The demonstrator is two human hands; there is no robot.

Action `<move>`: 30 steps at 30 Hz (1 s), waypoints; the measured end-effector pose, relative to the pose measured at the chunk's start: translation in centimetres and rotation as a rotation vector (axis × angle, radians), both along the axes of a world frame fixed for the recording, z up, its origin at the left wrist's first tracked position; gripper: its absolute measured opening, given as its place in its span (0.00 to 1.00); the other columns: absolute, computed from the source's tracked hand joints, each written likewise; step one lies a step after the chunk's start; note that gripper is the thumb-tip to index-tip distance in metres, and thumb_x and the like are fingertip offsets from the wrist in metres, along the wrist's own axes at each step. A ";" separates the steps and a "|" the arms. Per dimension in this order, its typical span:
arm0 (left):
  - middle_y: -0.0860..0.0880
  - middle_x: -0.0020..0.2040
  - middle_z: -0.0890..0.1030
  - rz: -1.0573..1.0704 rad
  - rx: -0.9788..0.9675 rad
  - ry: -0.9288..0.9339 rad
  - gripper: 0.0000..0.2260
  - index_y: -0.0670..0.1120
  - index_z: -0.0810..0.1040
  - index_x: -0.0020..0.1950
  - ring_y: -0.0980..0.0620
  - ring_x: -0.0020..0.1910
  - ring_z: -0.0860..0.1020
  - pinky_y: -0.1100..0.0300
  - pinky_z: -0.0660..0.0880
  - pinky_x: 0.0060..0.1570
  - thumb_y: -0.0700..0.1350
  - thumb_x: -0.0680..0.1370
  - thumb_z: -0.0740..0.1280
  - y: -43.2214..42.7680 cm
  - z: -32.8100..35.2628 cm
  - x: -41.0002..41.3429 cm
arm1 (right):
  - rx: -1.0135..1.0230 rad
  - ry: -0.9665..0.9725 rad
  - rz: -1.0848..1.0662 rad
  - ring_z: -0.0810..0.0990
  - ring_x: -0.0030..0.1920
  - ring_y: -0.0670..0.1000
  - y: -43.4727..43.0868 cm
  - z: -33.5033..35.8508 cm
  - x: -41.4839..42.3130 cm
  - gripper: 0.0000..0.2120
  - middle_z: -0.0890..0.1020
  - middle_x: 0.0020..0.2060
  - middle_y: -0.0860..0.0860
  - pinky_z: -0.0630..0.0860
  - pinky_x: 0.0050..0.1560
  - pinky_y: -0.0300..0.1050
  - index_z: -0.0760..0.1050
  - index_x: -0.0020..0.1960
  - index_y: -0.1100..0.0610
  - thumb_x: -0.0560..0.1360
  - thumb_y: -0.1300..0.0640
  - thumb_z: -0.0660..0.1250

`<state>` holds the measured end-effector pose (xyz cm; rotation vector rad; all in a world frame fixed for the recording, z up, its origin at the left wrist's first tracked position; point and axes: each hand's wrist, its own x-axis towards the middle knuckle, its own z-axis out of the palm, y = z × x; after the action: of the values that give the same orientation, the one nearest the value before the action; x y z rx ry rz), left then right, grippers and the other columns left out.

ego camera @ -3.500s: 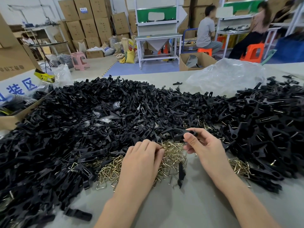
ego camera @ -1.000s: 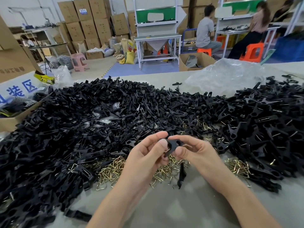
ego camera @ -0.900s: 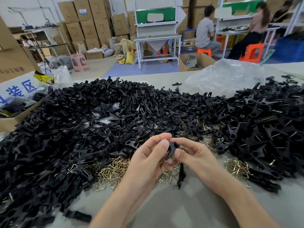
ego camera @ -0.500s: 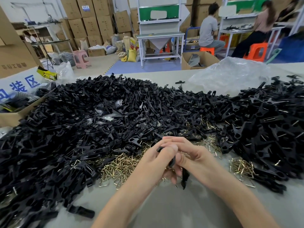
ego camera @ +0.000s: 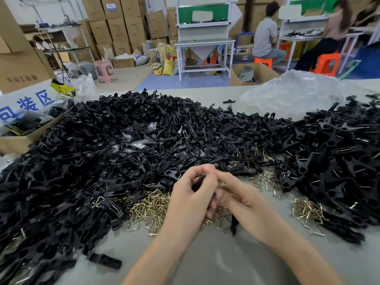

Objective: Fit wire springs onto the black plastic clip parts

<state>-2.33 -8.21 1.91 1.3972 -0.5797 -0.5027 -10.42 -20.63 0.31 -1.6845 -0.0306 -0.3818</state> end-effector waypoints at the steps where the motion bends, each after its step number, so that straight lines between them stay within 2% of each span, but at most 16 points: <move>1: 0.51 0.30 0.78 0.043 -0.006 -0.003 0.08 0.57 0.81 0.51 0.52 0.27 0.72 0.61 0.69 0.25 0.51 0.73 0.66 0.0 0.0 0.1 | 0.016 0.013 -0.034 0.84 0.47 0.52 -0.2 0.1 -0.1 0.22 0.83 0.56 0.41 0.80 0.52 0.41 0.70 0.73 0.47 0.79 0.55 0.63; 3: 0.50 0.31 0.77 0.116 -0.021 0.024 0.09 0.56 0.81 0.53 0.52 0.26 0.71 0.62 0.69 0.25 0.51 0.74 0.65 0.2 0.1 0.4 | 0.084 0.006 -0.106 0.85 0.53 0.52 -0.7 0.4 -0.3 0.24 0.83 0.61 0.43 0.81 0.55 0.44 0.68 0.74 0.44 0.78 0.51 0.63; 5: 0.50 0.31 0.77 0.127 -0.025 0.041 0.08 0.57 0.81 0.52 0.51 0.26 0.71 0.62 0.69 0.25 0.52 0.74 0.65 0.2 0.1 0.6 | 0.150 -0.021 -0.142 0.85 0.55 0.53 -1.2 0.8 -0.4 0.21 0.84 0.61 0.47 0.81 0.55 0.45 0.72 0.72 0.45 0.79 0.49 0.62; 8: 0.51 0.33 0.79 0.144 -0.060 0.037 0.07 0.56 0.82 0.50 0.50 0.26 0.73 0.60 0.71 0.26 0.51 0.76 0.65 0.0 0.0 0.2 | 0.170 -0.005 -0.155 0.85 0.54 0.53 -1.3 0.9 -0.5 0.20 0.85 0.59 0.49 0.81 0.56 0.45 0.75 0.70 0.47 0.79 0.47 0.62; 11: 0.52 0.38 0.81 0.175 -0.111 0.061 0.10 0.55 0.83 0.50 0.51 0.27 0.75 0.59 0.72 0.26 0.44 0.82 0.63 -0.2 0.1 0.1 | 0.148 0.007 -0.165 0.85 0.53 0.53 -1.3 0.9 -0.5 0.20 0.85 0.57 0.49 0.81 0.57 0.46 0.76 0.68 0.48 0.79 0.46 0.62; 13: 0.50 0.39 0.81 0.152 -0.145 0.101 0.10 0.52 0.83 0.52 0.52 0.29 0.77 0.60 0.74 0.28 0.42 0.83 0.63 -0.2 0.2 0.2 | 0.136 0.014 -0.163 0.85 0.53 0.52 -1.3 0.9 -0.5 0.19 0.86 0.56 0.48 0.81 0.57 0.46 0.77 0.67 0.48 0.79 0.47 0.62; 15: 0.49 0.40 0.82 0.105 -0.176 0.142 0.06 0.48 0.81 0.56 0.51 0.31 0.78 0.60 0.75 0.29 0.45 0.81 0.66 -0.3 0.3 0.1 | 0.117 0.029 -0.144 0.85 0.53 0.51 -1.3 0.9 -0.4 0.18 0.86 0.56 0.48 0.81 0.56 0.44 0.78 0.66 0.47 0.78 0.48 0.64; 16: 0.49 0.40 0.83 0.085 -0.175 0.145 0.10 0.47 0.80 0.58 0.51 0.32 0.79 0.60 0.76 0.30 0.49 0.79 0.67 -0.4 0.3 0.0 | 0.103 0.034 -0.118 0.85 0.53 0.49 -1.1 0.9 -0.4 0.17 0.86 0.55 0.47 0.80 0.55 0.43 0.78 0.66 0.46 0.77 0.49 0.65; 18: 0.50 0.42 0.84 0.038 -0.128 0.086 0.17 0.50 0.80 0.59 0.52 0.36 0.82 0.60 0.78 0.33 0.56 0.74 0.70 -0.4 0.0 -0.2 | 0.091 0.043 -0.029 0.84 0.52 0.46 -0.7 0.7 -0.4 0.19 0.85 0.56 0.49 0.80 0.53 0.42 0.79 0.66 0.43 0.75 0.50 0.70; 20: 0.53 0.42 0.84 -0.018 -0.062 0.019 0.17 0.56 0.81 0.58 0.55 0.39 0.82 0.62 0.78 0.36 0.60 0.71 0.69 -0.2 -0.2 -0.5 | 0.039 0.038 0.024 0.83 0.52 0.50 -0.4 0.5 -0.2 0.18 0.81 0.58 0.50 0.79 0.50 0.43 0.80 0.64 0.44 0.74 0.52 0.73; 22: 0.53 0.39 0.83 -0.071 -0.037 0.008 0.19 0.57 0.80 0.59 0.54 0.35 0.80 0.62 0.77 0.32 0.63 0.71 0.69 -0.1 -0.2 -0.5 | 0.047 0.014 0.038 0.81 0.46 0.58 -0.3 0.3 0.0 0.15 0.79 0.58 0.50 0.79 0.45 0.43 0.83 0.59 0.49 0.73 0.54 0.74; 24: 0.50 0.41 0.83 -0.130 -0.026 0.027 0.22 0.56 0.79 0.62 0.51 0.33 0.78 0.60 0.77 0.31 0.65 0.72 0.70 -0.1 -0.3 -0.4 | 0.101 0.012 0.038 0.81 0.39 0.58 -0.5 0.3 0.0 0.13 0.78 0.59 0.50 0.80 0.42 0.44 0.84 0.56 0.51 0.71 0.56 0.76; 26: 0.48 0.44 0.84 -0.178 -0.034 0.044 0.25 0.54 0.77 0.64 0.50 0.34 0.79 0.59 0.77 0.31 0.65 0.72 0.68 -0.1 -0.2 -0.4 | 0.120 0.008 0.035 0.81 0.37 0.56 -0.6 0.4 0.0 0.13 0.78 0.59 0.49 0.80 0.40 0.45 0.85 0.54 0.51 0.70 0.56 0.78; 29: 0.47 0.50 0.84 -0.152 -0.033 -0.021 0.20 0.57 0.77 0.65 0.50 0.40 0.81 0.59 0.79 0.36 0.64 0.77 0.62 0.0 -0.2 -0.5 | 0.058 -0.051 -0.169 0.83 0.39 0.47 -1.3 1.0 0.0 0.12 0.85 0.51 0.49 0.79 0.42 0.43 0.84 0.53 0.45 0.69 0.49 0.77; 30: 0.48 0.50 0.83 -0.105 -0.035 -0.048 0.17 0.59 0.78 0.63 0.51 0.41 0.81 0.59 0.79 0.37 0.63 0.79 0.60 0.1 -0.3 -0.5 | 0.121 -0.099 -0.287 0.84 0.41 0.46 -2.2 1.3 -0.1 0.13 0.86 0.50 0.48 0.80 0.43 0.42 0.84 0.52 0.44 0.68 0.45 0.76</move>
<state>-2.83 -8.15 1.64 1.3539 -0.7005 -0.5415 -10.50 -22.81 1.59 -1.5516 0.1598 -0.6688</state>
